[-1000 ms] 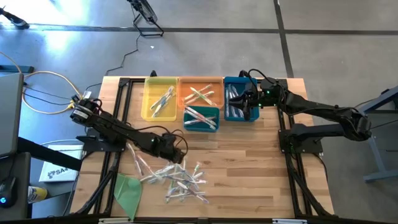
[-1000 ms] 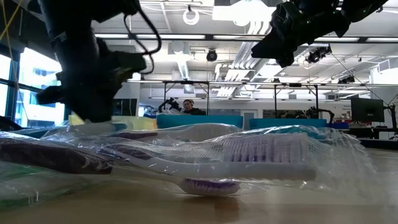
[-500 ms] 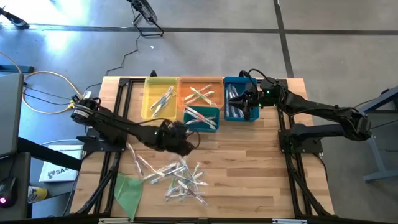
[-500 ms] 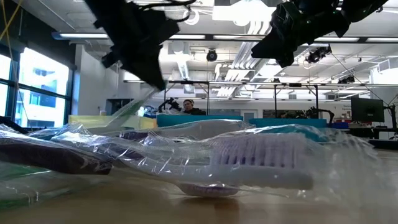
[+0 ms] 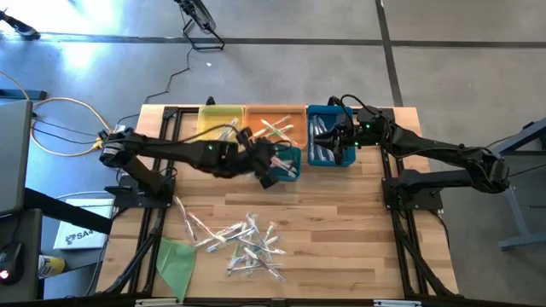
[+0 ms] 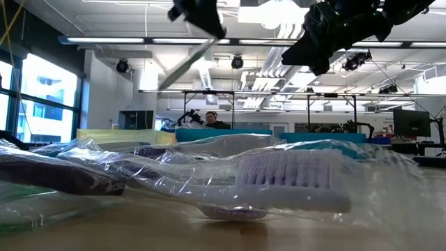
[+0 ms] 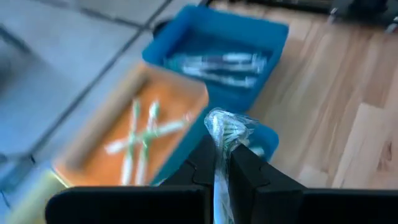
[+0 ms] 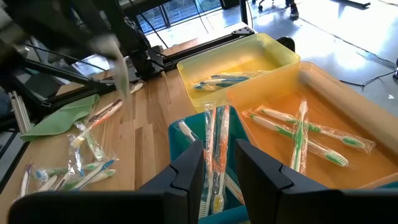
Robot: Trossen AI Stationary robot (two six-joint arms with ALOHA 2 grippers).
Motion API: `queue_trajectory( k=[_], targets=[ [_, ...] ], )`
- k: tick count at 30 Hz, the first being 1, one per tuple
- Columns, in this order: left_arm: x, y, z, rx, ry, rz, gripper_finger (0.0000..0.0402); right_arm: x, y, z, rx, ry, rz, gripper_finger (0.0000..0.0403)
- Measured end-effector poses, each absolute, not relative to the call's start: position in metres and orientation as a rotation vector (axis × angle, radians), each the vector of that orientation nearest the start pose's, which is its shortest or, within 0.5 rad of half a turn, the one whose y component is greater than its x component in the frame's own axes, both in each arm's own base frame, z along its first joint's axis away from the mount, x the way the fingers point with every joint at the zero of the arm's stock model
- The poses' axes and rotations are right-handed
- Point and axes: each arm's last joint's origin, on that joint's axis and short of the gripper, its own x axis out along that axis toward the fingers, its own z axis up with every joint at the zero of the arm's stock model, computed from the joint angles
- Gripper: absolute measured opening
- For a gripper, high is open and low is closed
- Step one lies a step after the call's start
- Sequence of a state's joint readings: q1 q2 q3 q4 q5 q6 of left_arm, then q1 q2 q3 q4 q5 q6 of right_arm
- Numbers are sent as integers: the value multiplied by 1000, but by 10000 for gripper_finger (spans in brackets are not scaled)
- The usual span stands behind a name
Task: Pick & Place Toothbrushes
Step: Put the green toothbrush into the orange bin
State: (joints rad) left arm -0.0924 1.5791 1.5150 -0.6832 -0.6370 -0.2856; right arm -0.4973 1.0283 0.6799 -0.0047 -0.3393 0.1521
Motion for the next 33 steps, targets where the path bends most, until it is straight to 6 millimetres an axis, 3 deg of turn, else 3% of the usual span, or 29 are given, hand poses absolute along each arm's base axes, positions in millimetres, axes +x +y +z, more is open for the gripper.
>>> queue_trajectory(
  k=[4, 8, 16, 27, 33],
  targets=[
    [332, -2, 382, 94, 636, 597, 11, 201, -98, 269, 294, 311, -181, 85],
    [328, 17, 395, 110, 669, 562, 11, 201, -98, 270, 294, 311, -181, 85],
    [327, 57, 391, 123, 734, 507, 11, 201, -98, 268, 301, 328, -182, 85],
    [319, 137, 391, 140, 682, 402, 11, 200, -99, 268, 299, 325, -228, 85],
    [326, 181, 372, 139, 671, 349, 11, 200, -102, 267, 288, 327, -327, 85]
  ],
)
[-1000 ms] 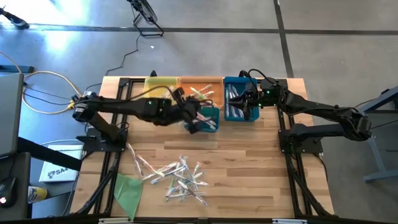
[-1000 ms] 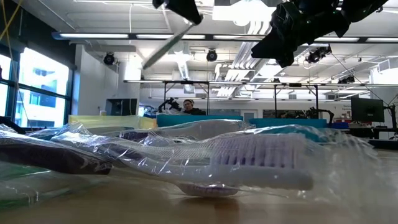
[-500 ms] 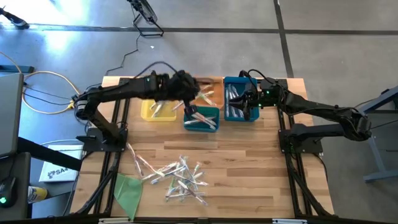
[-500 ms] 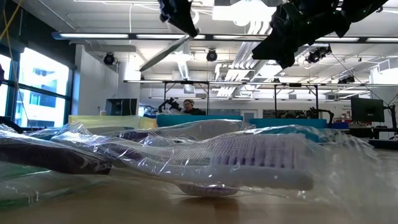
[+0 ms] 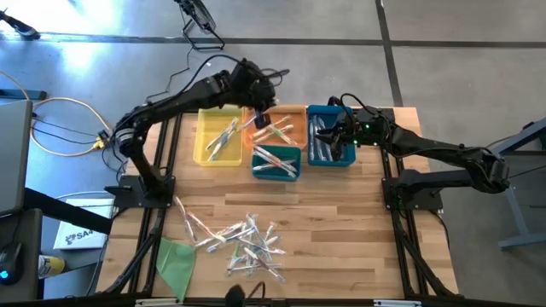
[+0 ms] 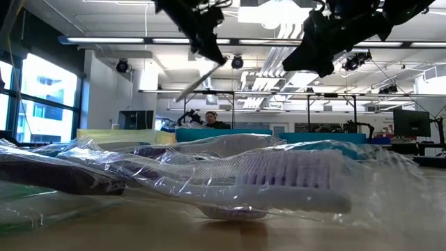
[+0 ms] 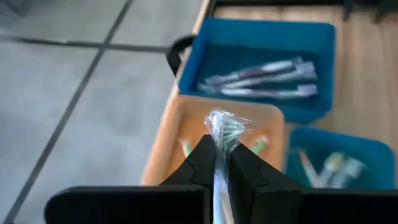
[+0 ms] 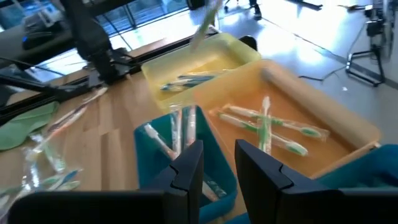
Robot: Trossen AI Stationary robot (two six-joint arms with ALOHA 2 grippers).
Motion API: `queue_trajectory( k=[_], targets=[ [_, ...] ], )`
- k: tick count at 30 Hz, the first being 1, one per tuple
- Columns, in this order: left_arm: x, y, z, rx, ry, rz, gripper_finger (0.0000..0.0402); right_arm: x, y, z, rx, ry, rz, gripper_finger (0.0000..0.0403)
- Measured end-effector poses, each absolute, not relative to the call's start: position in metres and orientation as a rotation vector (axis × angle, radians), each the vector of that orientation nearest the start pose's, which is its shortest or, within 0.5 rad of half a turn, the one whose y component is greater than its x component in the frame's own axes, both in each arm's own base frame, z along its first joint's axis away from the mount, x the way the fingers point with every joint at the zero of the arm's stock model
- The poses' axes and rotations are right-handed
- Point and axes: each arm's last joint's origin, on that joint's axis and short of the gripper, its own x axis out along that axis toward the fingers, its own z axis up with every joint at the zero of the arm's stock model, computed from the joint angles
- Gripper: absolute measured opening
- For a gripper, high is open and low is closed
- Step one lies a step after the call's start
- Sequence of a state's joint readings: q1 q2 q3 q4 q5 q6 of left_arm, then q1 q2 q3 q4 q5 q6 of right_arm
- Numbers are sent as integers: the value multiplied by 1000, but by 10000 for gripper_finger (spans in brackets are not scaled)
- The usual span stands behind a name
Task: Pick & Place Toothbrushes
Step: Put the green toothbrush into the orange bin
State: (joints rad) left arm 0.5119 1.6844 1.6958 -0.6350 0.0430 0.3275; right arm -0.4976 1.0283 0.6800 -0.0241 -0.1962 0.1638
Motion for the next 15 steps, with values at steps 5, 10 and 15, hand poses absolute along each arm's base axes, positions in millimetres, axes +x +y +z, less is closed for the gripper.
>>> queue_trajectory(
  k=[5, 10, 15],
  targets=[
    [338, 211, 346, 138, 680, 308, 11, 199, -102, 267, 335, 321, -350, 85],
    [351, 228, 325, 139, 663, 273, 11, 199, -102, 266, 342, 332, -352, 85],
    [360, 240, 302, 138, 691, 242, 11, 198, -102, 264, 369, 354, -357, 85]
  ],
)
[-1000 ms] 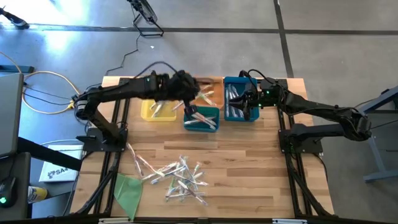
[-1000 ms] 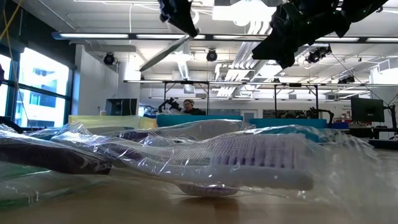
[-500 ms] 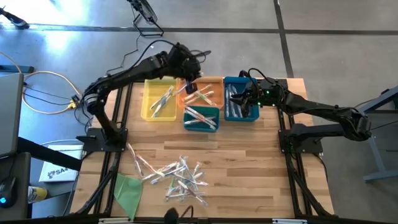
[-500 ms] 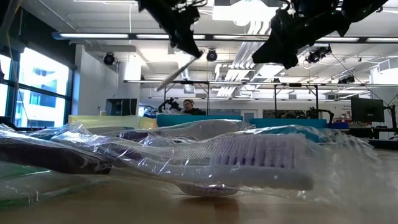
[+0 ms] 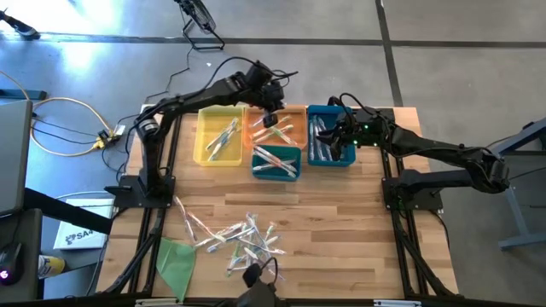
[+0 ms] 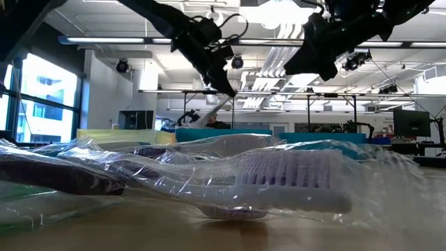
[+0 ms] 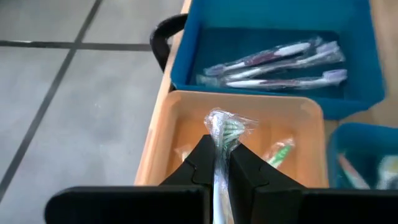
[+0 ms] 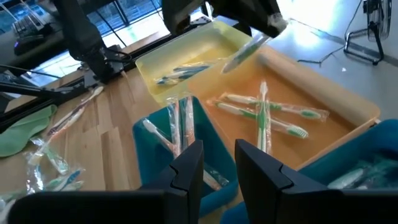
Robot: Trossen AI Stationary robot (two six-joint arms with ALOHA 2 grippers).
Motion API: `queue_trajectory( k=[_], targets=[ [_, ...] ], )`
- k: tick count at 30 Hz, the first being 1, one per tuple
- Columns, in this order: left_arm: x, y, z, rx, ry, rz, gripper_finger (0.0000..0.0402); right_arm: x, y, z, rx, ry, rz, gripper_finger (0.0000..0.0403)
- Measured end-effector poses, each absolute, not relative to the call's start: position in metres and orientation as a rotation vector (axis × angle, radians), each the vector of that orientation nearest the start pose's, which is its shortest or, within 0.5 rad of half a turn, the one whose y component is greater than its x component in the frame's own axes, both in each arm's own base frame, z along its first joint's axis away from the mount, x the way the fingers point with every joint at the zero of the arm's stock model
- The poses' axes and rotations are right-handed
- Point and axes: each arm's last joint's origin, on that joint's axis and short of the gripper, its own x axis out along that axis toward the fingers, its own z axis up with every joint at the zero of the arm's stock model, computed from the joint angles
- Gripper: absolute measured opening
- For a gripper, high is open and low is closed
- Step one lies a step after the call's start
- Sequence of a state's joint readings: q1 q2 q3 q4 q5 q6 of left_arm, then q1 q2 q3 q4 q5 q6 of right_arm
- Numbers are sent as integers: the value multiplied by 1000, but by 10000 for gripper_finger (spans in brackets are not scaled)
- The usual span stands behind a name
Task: Pick & Place Toothbrushes
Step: Put the green toothbrush into the orange bin
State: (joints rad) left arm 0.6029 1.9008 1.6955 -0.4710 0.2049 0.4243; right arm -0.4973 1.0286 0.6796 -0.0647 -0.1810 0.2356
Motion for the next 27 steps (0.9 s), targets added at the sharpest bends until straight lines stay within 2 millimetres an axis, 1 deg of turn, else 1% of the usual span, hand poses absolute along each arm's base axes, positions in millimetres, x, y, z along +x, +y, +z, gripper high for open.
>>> queue_trajectory(
  k=[13, 19, 23, 27],
  targets=[
    [379, 253, 244, 95, 803, 188, 11, 196, -101, 258, 392, 411, -378, 85],
    [382, 255, 234, 78, 816, 167, 11, 195, -102, 258, 384, 416, -416, 85],
    [383, 255, 234, 77, 806, 158, 11, 195, -102, 258, 384, 417, -416, 85],
    [383, 255, 234, 74, 809, 163, 31, 195, -102, 258, 384, 417, -416, 85]
  ],
)
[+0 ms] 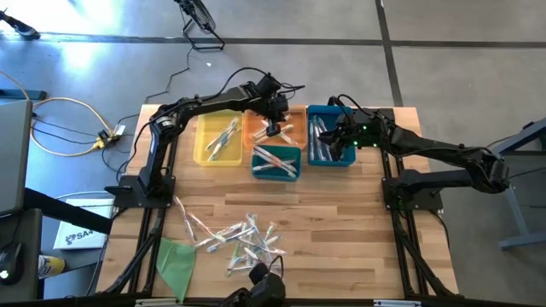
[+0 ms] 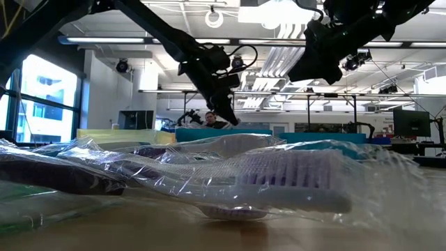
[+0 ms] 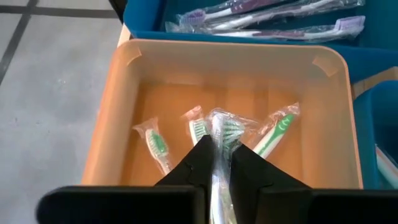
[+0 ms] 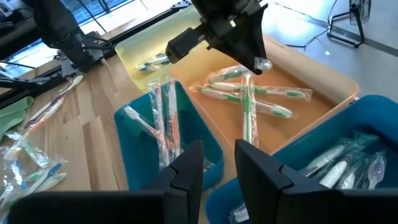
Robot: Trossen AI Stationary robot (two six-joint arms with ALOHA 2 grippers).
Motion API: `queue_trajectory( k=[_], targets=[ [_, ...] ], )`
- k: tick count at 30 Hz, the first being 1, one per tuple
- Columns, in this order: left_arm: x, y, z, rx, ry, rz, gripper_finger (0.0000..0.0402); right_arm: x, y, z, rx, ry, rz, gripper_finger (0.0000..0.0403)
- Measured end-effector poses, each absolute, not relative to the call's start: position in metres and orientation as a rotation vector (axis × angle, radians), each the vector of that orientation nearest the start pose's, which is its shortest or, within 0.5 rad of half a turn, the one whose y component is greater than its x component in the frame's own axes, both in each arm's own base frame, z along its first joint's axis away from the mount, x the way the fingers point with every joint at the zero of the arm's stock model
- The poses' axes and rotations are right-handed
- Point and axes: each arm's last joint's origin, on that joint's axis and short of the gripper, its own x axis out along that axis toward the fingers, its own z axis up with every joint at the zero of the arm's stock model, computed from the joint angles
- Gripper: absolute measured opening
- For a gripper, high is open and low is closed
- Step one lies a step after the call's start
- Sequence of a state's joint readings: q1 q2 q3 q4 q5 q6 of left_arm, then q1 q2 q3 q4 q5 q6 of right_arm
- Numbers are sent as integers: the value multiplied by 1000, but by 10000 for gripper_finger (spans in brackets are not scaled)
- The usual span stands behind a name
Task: Pick & Place Toothbrushes
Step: Put the green toothbrush into the orange bin
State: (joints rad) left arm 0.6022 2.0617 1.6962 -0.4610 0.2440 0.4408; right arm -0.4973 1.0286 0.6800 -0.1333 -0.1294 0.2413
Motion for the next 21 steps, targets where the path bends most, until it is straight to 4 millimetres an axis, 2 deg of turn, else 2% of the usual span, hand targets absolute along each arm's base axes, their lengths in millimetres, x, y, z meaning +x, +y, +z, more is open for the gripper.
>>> queue_trajectory(
  k=[10, 21],
  targets=[
    [383, 255, 234, 77, 813, 171, 125, 195, -102, 258, 383, 417, -413, 85],
    [383, 254, 234, 68, 808, 150, 141, 195, -102, 258, 383, 417, -412, 85]
  ],
)
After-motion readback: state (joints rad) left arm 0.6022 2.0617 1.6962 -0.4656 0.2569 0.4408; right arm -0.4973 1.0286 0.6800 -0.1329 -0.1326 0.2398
